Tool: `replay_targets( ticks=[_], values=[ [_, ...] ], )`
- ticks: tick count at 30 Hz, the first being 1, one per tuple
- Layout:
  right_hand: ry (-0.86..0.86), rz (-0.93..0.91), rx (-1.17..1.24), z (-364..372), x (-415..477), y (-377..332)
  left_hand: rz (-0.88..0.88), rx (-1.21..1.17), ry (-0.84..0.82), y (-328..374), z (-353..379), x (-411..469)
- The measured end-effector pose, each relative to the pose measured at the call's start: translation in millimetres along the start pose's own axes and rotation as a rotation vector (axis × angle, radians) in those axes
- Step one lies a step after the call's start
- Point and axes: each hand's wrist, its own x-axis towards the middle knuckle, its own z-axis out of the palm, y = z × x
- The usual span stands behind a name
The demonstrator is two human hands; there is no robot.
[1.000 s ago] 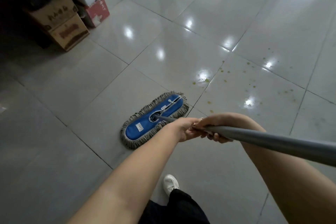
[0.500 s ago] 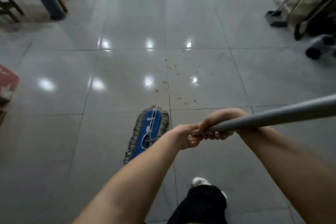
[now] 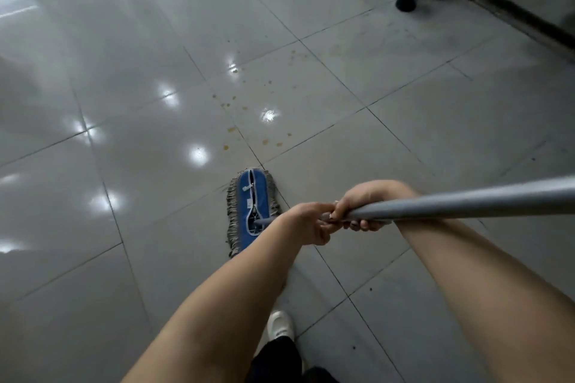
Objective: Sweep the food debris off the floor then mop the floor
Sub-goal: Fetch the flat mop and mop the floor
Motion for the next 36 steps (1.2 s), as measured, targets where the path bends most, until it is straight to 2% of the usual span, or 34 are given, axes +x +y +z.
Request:
replay_targets(
  ticks=[5,10,15,21,26,29,36],
  values=[
    [-0.008,-0.052,0.237,50.8,0.0,46.8,-0.131,0.281,0.052,-33.8,17.7,-9.6],
    [-0.054,-0.116,0.558,133.7,10.2,105.1,-0.254,0.548,0.162,-96.1,43.0,-21.3],
    [-0.018,-0.170,0.759,219.0,19.4,147.4,-0.252,0.633,0.239,-173.6,54.0,-27.8],
    [0.092,-0.247,0.897,301.7,33.4,184.8,-0.231,0.601,0.303,-256.8,51.8,-24.9],
    [0.153,-0.247,0.988,341.5,39.5,174.2,-0.172,0.409,0.321,-293.7,30.6,-32.5],
    [0.110,-0.258,1.057,354.3,33.0,164.2,-0.163,0.225,0.277,-301.8,17.2,-43.1],
    [0.085,-0.241,1.132,393.1,9.1,148.6,-0.103,0.067,0.166,-322.0,-13.8,-66.5]
  ],
)
